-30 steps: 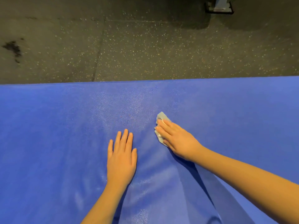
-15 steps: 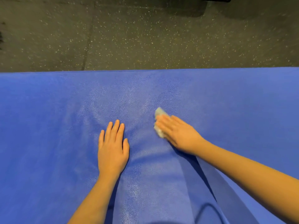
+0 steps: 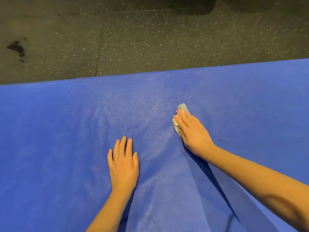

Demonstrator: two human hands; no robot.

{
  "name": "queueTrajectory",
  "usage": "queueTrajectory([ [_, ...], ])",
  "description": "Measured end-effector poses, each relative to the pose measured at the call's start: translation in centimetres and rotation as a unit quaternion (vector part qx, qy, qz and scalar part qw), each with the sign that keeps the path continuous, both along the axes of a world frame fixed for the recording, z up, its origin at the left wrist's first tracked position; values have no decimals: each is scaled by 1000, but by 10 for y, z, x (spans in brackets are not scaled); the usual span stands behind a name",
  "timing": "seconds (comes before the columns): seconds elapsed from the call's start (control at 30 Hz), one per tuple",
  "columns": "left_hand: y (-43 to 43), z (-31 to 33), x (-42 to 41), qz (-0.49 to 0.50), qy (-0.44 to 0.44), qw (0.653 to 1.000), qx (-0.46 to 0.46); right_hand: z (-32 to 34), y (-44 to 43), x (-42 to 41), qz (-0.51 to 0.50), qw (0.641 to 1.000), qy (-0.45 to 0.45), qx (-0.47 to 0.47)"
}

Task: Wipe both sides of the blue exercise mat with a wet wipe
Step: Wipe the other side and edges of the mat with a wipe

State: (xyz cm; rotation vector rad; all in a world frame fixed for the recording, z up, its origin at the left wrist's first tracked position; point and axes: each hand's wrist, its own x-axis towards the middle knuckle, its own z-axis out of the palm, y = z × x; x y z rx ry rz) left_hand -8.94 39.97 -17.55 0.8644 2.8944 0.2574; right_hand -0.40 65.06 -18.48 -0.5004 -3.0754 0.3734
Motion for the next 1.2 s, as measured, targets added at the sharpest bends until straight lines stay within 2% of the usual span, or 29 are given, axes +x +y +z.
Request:
queueTrajectory([
  [0.03, -6, -1, 5, -1, -4, 1000, -7, -2, -10, -1, 6, 1000, 2, -1],
  [0.1, -11, -4, 6, 5, -3, 1000, -17, -5, -41, 5, 151, 988, 2, -12],
  [0.17, -10, -7, 3, 10, 1, 1000, -25, 2, -65, 18, 331, 943, 5, -45],
  [0.2, -9, -8, 3, 11, 1, 1000, -25, 8, -68, 21, 377, 925, 6, -48],
  [0.23, -8, -9, 3, 11, -2, 1000, -22, 9, -65, 22, 386, 922, 12, -31],
  [0.3, -8, -9, 5, 12, -9, 1000, -11, 5, -54, 22, 285, 958, 8, -2],
  [0.37, -8, -10, 5, 14, -11, 1000, -4, 5, -40, 17, 109, 994, -9, 5],
  [0.4, -8, -10, 5, 14, -12, 1000, -3, 4, -39, 17, 50, 999, -15, 2],
  [0.43, -8, -10, 5, 16, -12, 1000, 0, 3, -43, 18, 32, 999, -20, -10],
  [0.47, -8, -10, 5, 17, -12, 1000, 3, 3, -49, 22, 57, 998, -22, -28],
  [0.57, -8, -9, 4, 18, -11, 1000, 1, 14, -69, 42, 268, 962, -3, -51],
  [0.63, -7, -8, 4, 18, -10, 1000, 0, 25, -62, 46, 333, 941, 13, -52],
  [0.7, -8, -9, 4, 18, -9, 1000, 0, 20, -50, 46, 259, 963, 3, -72],
  [0.8, -8, -9, 5, 18, -7, 1000, 6, 15, -40, 44, 93, 995, -14, -33],
  [0.87, -7, -8, 5, 19, -6, 1000, 14, 16, -51, 50, 116, 993, -7, -33],
  [0.97, -7, -9, 5, 17, -6, 1000, 19, 23, -81, 77, 290, 951, -10, -104],
  [1.03, -7, -10, 5, 16, -5, 1000, 15, 28, -86, 88, 326, 937, -18, -122],
  [1.13, -7, -10, 5, 13, -13, 1000, 8, 20, -73, 82, 232, 965, -26, -119],
  [1.2, -7, -10, 4, 10, -16, 1000, 8, 13, -60, 73, 132, 989, -31, -55],
])
